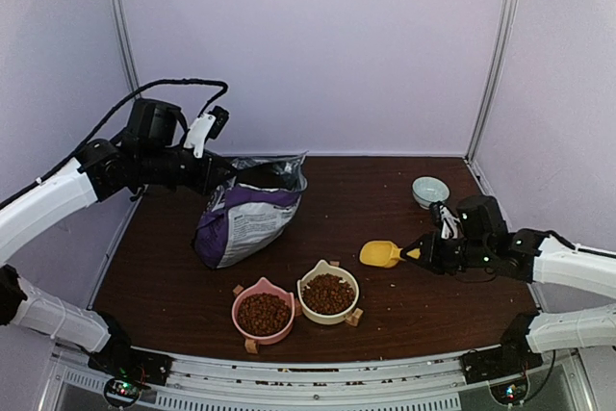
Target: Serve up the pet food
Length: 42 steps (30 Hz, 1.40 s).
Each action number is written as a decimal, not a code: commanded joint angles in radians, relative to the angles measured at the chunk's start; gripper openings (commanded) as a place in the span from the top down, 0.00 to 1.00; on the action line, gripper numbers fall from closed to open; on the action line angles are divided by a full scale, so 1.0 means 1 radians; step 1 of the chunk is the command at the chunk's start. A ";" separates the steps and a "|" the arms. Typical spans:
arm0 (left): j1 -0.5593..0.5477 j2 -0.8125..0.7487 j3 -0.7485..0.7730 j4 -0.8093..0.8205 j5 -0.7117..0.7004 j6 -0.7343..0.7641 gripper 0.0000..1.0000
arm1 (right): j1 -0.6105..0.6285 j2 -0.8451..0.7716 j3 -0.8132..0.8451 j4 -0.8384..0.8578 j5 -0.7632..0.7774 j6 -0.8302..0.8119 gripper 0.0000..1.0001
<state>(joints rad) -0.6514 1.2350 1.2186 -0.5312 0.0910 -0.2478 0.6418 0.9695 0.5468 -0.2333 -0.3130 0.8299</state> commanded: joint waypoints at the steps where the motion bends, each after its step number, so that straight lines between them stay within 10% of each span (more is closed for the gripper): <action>1: 0.008 0.016 0.036 0.037 0.069 0.037 1.00 | -0.004 -0.004 -0.121 0.357 -0.022 0.132 0.79; 15: 0.008 0.040 0.041 0.033 0.097 0.039 1.00 | -0.005 0.088 -0.319 0.559 0.009 0.135 0.48; 26: 0.004 0.033 0.032 0.032 0.130 0.048 1.00 | -0.005 -0.051 -0.260 0.196 0.252 0.057 0.05; 32: -0.014 0.027 0.034 0.033 0.168 0.064 1.00 | -0.004 -0.132 -0.148 0.049 0.328 -0.045 0.04; 42: -0.102 0.059 0.128 -0.006 0.288 0.160 1.00 | -0.004 -0.045 0.135 0.140 -0.013 -0.416 0.10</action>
<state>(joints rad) -0.7231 1.2781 1.2457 -0.5686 0.2779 -0.1616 0.6407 0.8600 0.5766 -0.1062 -0.2012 0.6010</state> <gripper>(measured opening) 0.019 0.906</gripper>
